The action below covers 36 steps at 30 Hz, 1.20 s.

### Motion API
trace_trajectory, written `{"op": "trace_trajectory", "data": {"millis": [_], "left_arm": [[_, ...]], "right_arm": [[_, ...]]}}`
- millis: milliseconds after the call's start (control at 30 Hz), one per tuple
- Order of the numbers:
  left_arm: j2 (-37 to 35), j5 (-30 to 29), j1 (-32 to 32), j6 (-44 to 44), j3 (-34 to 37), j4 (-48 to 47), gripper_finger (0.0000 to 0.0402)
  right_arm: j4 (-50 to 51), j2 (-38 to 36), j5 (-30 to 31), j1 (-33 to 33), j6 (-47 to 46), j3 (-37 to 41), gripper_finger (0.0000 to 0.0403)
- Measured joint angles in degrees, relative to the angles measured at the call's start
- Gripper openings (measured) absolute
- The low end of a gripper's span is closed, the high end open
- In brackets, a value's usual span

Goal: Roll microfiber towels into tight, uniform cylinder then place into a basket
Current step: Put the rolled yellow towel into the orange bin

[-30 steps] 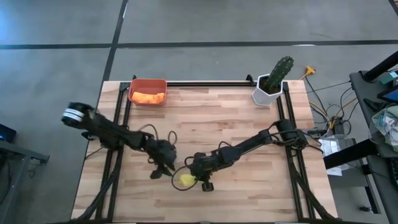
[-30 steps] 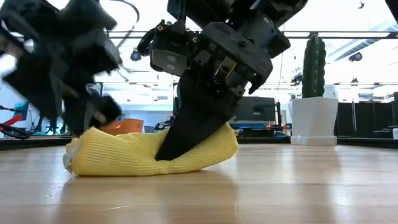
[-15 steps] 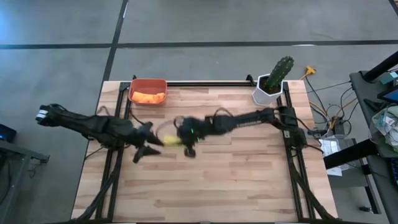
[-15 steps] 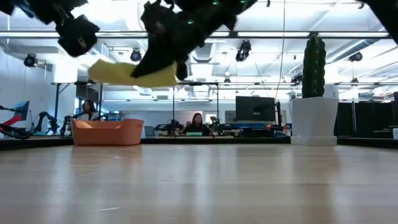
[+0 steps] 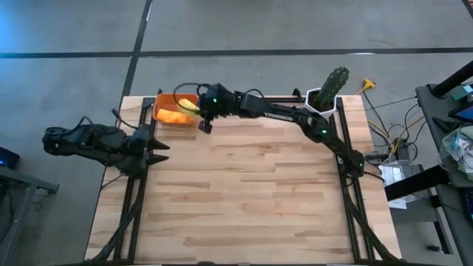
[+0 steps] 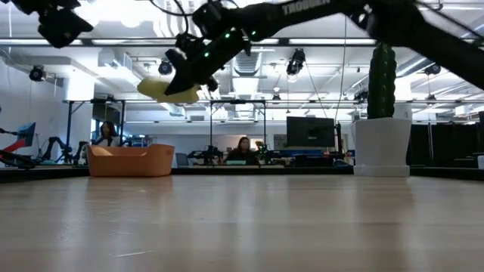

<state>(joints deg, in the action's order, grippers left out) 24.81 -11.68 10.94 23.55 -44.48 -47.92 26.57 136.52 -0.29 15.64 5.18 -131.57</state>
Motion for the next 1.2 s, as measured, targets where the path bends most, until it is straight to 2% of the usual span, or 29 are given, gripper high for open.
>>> {"op": "trace_trajectory", "data": {"millis": [67,100,200,300,367,467,567,833,900,967,1067,1200], "left_arm": [[-1.13,-0.61,0.00,-0.21,-1.41,-2.80,0.0187],[-1.60,-0.62,0.00,-0.16,-1.90,-4.32,0.0187],[-2.28,-0.35,0.00,-0.15,-2.66,-7.17,0.0187],[-3.07,-1.58,0.00,-0.48,-2.80,-8.09,0.0187],[-3.19,-5.94,0.00,-1.74,-2.73,-8.10,0.0187],[-2.77,-15.75,-0.05,-2.70,-2.46,-8.05,0.0187],[-2.82,-21.92,-0.09,3.55,-1.22,-8.00,0.0187],[-7.05,-24.45,-0.07,22.16,1.70,-9.51,0.0187],[-9.20,-22.64,-0.08,26.83,1.92,-9.04,0.0187],[-10.02,-17.74,-0.07,27.82,2.58,-5.35,0.0187],[-5.31,-13.07,-0.07,23.68,3.90,2.40,0.0187],[6.74,-16.55,-0.25,21.00,3.25,13.47,0.0187]], "right_arm": [[-1.51,3.17,-1.17,1.04,1.11,-3.54,0.0028],[-5.81,3.29,-1.87,1.47,1.29,-2.09,0.0028],[-9.01,4.30,-2.65,2.37,2.46,-1.24,0.0028],[-8.44,4.90,-2.67,2.81,5.70,-1.80,0.0028],[-7.94,5.01,-2.67,2.81,7.58,-1.86,0.0028],[-5.97,4.83,-2.87,2.51,7.67,-1.86,0.0029],[-3.92,3.64,-2.89,1.62,6.26,-1.83,0.0029],[-2.38,-0.38,-3.06,-0.97,5.71,-2.21,0.0029],[0.57,-2.17,-2.98,-1.64,5.49,-2.21,0.0029],[4.65,-4.21,-3.03,-2.44,5.70,-2.32,0.0029],[12.85,-6.47,-3.36,-3.45,5.95,-2.38,0.0029],[20.47,-8.39,-7.92,-3.81,3.65,-2.18,0.0029]]}}
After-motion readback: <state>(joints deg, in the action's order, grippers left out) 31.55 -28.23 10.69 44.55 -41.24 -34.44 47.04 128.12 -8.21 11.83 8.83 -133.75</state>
